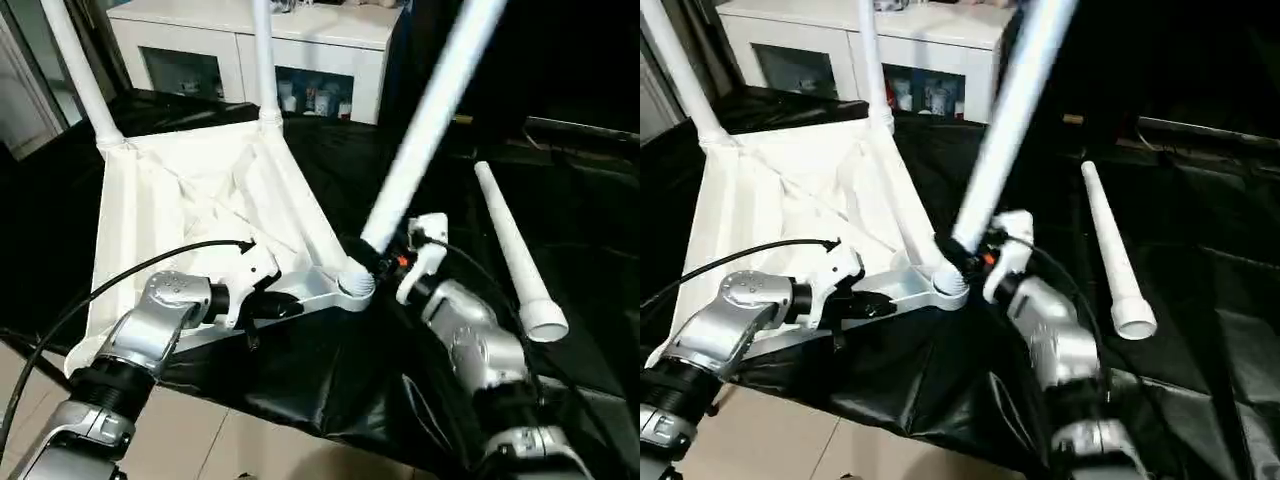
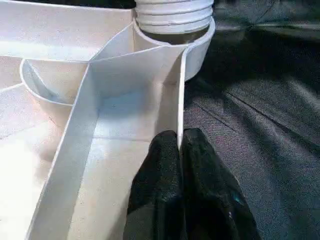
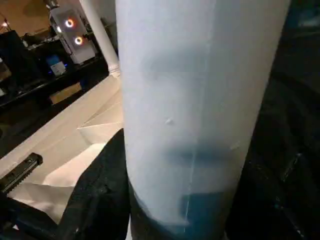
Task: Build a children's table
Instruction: Insert table leg to table base
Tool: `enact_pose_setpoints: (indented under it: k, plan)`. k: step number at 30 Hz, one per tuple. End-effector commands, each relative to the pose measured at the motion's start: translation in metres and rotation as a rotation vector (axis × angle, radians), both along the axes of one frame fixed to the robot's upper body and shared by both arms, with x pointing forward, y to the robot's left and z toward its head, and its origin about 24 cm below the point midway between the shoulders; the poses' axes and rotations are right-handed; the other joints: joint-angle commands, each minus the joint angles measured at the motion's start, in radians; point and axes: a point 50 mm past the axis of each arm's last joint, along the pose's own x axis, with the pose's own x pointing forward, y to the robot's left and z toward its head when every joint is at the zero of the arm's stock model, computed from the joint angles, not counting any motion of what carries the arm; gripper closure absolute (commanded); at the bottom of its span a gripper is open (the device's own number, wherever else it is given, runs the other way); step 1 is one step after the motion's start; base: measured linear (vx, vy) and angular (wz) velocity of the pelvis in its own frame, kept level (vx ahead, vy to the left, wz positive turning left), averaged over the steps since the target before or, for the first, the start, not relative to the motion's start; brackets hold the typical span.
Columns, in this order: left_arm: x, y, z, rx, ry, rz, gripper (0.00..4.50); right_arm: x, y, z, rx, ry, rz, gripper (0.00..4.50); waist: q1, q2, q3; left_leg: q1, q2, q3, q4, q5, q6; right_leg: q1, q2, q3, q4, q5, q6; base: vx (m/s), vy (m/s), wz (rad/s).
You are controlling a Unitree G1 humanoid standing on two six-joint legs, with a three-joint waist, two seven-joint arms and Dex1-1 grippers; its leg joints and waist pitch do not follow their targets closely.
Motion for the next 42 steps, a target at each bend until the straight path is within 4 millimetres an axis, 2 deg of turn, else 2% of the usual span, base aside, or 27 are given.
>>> enact_pose_setpoints:
  k: [1, 4, 8, 9, 10, 12, 15, 17, 19, 23, 24, 26, 27, 29, 30, 33, 34, 35, 38, 42]
  plan:
    - [0.003, 0.008, 0.001, 0.027, -0.007, 0.03, 4.5, -0.006, -0.015, -0.01, -0.102, -0.01, -0.061, 2.59, 0.006, 0.019, -0.068, 0.008, 0.063, -0.024, -0.08, -0.174, -0.001, 0.049, -0.079, 0.063, -0.067, -0.01, -0.245, 0.0, 0.0, 0.0]
    - [0.004, 0.008, 0.001, 0.029, -0.01, 0.029, 4.5, -0.01, -0.013, -0.004, -0.152, -0.079, -0.046, 2.59, 0.008, 0.019, -0.068, 0.009, 0.062, -0.025, -0.081, -0.165, 0.008, 0.05, -0.077, 0.063, -0.064, 0.014, -0.249, 0.0, 0.0, 0.0]
    - [0.004, 0.008, 0.0, 0.032, -0.012, 0.026, 4.5, -0.011, -0.006, 0.002, -0.211, -0.117, 0.041, 2.59, 0.011, 0.018, -0.064, 0.01, 0.061, -0.024, -0.083, -0.199, 0.003, 0.05, -0.079, 0.065, -0.073, -0.047, -0.238, 0.0, 0.0, 0.0]
    - [0.003, 0.008, 0.0, 0.032, -0.012, 0.026, 4.5, -0.012, -0.003, 0.003, -0.233, -0.127, 0.082, 2.59, 0.012, 0.014, -0.063, 0.01, 0.062, -0.025, -0.084, -0.205, 0.004, 0.051, -0.078, 0.065, -0.073, -0.064, -0.234, 0.0, 0.0, 0.0]
    - [0.003, 0.007, 0.0, 0.032, -0.012, 0.026, 4.5, -0.012, -0.001, 0.004, -0.243, -0.13, 0.104, 2.59, 0.013, 0.015, -0.063, 0.01, 0.063, -0.025, -0.084, -0.197, 0.005, 0.05, -0.079, 0.065, -0.073, -0.062, -0.232, 0.0, 0.0, 0.0]
    - [0.003, 0.007, -0.001, 0.031, -0.012, 0.025, 4.5, -0.014, 0.003, 0.004, -0.261, -0.131, 0.165, 2.59, 0.013, 0.008, -0.064, 0.007, 0.063, -0.025, -0.083, -0.183, 0.013, 0.052, -0.079, 0.066, -0.071, -0.05, -0.234, 0.0, 0.0, 0.0]
    - [0.002, 0.007, -0.001, 0.033, -0.01, 0.023, 4.5, -0.016, 0.009, 0.004, -0.273, -0.12, 0.241, 2.59, 0.014, 0.01, -0.063, 0.007, 0.063, -0.024, -0.082, -0.17, 0.024, 0.05, -0.079, 0.065, -0.071, -0.044, -0.238, 0.0, 0.0, 0.0]
    - [0.001, 0.007, -0.002, 0.033, -0.009, 0.022, 4.5, -0.016, 0.011, 0.003, -0.271, -0.106, 0.272, 2.59, 0.014, 0.005, -0.063, 0.007, 0.063, -0.024, -0.082, -0.168, 0.028, 0.05, -0.08, 0.065, -0.072, -0.05, -0.239, 0.0, 0.0, 0.0]
    - [0.001, 0.007, -0.002, 0.033, -0.009, 0.019, 4.5, -0.017, 0.013, 0.001, -0.261, -0.081, 0.311, 2.59, 0.015, 0.005, -0.063, 0.007, 0.063, -0.024, -0.081, -0.163, 0.032, 0.05, -0.079, 0.065, -0.07, -0.052, -0.241, 0.0, 0.0, 0.0]
    - [0.0, 0.007, -0.002, 0.039, -0.011, 0.005, 4.5, -0.019, 0.014, -0.001, -0.253, -0.051, 0.371, 2.59, 0.015, 0.006, -0.063, 0.007, 0.063, -0.024, -0.081, -0.167, 0.031, 0.05, -0.08, 0.065, -0.071, -0.058, -0.24, 0.0, 0.0, 0.0]
    - [0.0, 0.006, -0.001, 0.037, -0.008, -0.005, 4.5, -0.019, 0.014, -0.002, -0.259, -0.041, 0.406, 2.59, 0.016, 0.011, -0.063, 0.007, 0.064, -0.025, -0.081, -0.167, 0.03, 0.049, -0.08, 0.065, -0.071, -0.057, -0.24, 0.0, 0.0, 0.0]
    - [0.0, 0.006, -0.001, 0.039, -0.008, -0.016, 4.5, -0.019, 0.014, -0.002, -0.262, -0.034, 0.428, 2.59, 0.015, 0.011, -0.064, 0.007, 0.064, -0.024, -0.081, -0.169, 0.029, 0.049, -0.079, 0.065, -0.071, -0.051, -0.242, 0.0, 0.0, 0.0]
    - [-0.001, 0.006, -0.001, 0.041, -0.008, -0.026, 4.5, -0.019, 0.014, -0.003, -0.265, -0.024, 0.448, 2.59, 0.016, 0.014, -0.065, 0.008, 0.064, -0.024, -0.079, -0.166, 0.028, 0.049, -0.08, 0.065, -0.07, -0.041, -0.246, 0.0, 0.0, 0.0]
    - [-0.001, 0.006, 0.0, 0.038, -0.006, -0.04, 4.5, -0.018, 0.012, -0.005, -0.275, -0.008, 0.475, 2.59, 0.014, 0.013, -0.065, 0.008, 0.063, -0.024, -0.08, -0.171, 0.027, 0.05, -0.078, 0.064, -0.069, -0.03, -0.253, 0.0, 0.0, 0.0]
    - [-0.002, 0.005, 0.002, 0.039, -0.001, -0.079, 4.5, -0.018, 0.01, -0.009, -0.303, 0.016, 0.532, 2.59, 0.014, 0.018, -0.064, 0.008, 0.063, -0.025, -0.08, -0.179, 0.024, 0.049, -0.078, 0.063, -0.069, -0.038, -0.258, 0.0, 0.0, 0.0]
    - [-0.003, 0.004, 0.003, 0.04, 0.006, -0.11, 4.5, -0.019, 0.009, -0.012, -0.327, 0.041, 0.59, 2.59, 0.016, 0.016, -0.065, 0.008, 0.064, -0.024, -0.079, -0.185, 0.023, 0.051, -0.078, 0.063, -0.068, -0.03, -0.263, 0.0, 0.0, 0.0]
    - [-0.003, 0.004, 0.004, 0.049, 0.01, -0.132, 4.5, -0.019, 0.008, -0.015, -0.353, 0.056, 0.635, 2.59, 0.017, 0.023, -0.066, 0.01, 0.064, -0.024, -0.079, -0.186, 0.023, 0.049, -0.076, 0.061, -0.068, -0.021, -0.266, 0.0, 0.0, 0.0]
    - [-0.003, 0.004, 0.004, 0.052, 0.01, -0.135, 4.5, -0.019, 0.007, -0.016, -0.359, 0.059, 0.644, 2.59, 0.015, 0.02, -0.065, 0.007, 0.064, -0.024, -0.079, -0.187, 0.024, 0.051, -0.076, 0.061, -0.067, -0.018, -0.269, 0.0, 0.0, 0.0]
    - [-0.002, 0.006, 0.006, 0.062, 0.009, -0.145, 4.5, -0.018, 0.006, -0.018, -0.379, 0.072, 0.675, 2.59, 0.018, 0.023, -0.066, 0.008, 0.065, -0.024, -0.079, -0.194, 0.024, 0.051, -0.079, 0.062, -0.069, -0.037, -0.27, 0.0, 0.0, 0.0]
    - [0.001, 0.007, 0.007, 0.073, 0.005, -0.153, 4.5, -0.016, 0.004, -0.021, -0.391, 0.09, 0.698, 2.59, 0.017, 0.022, -0.066, 0.008, 0.064, -0.023, -0.079, -0.2, 0.026, 0.051, -0.08, 0.061, -0.072, -0.072, -0.267, 0.0, 0.0, 0.0]
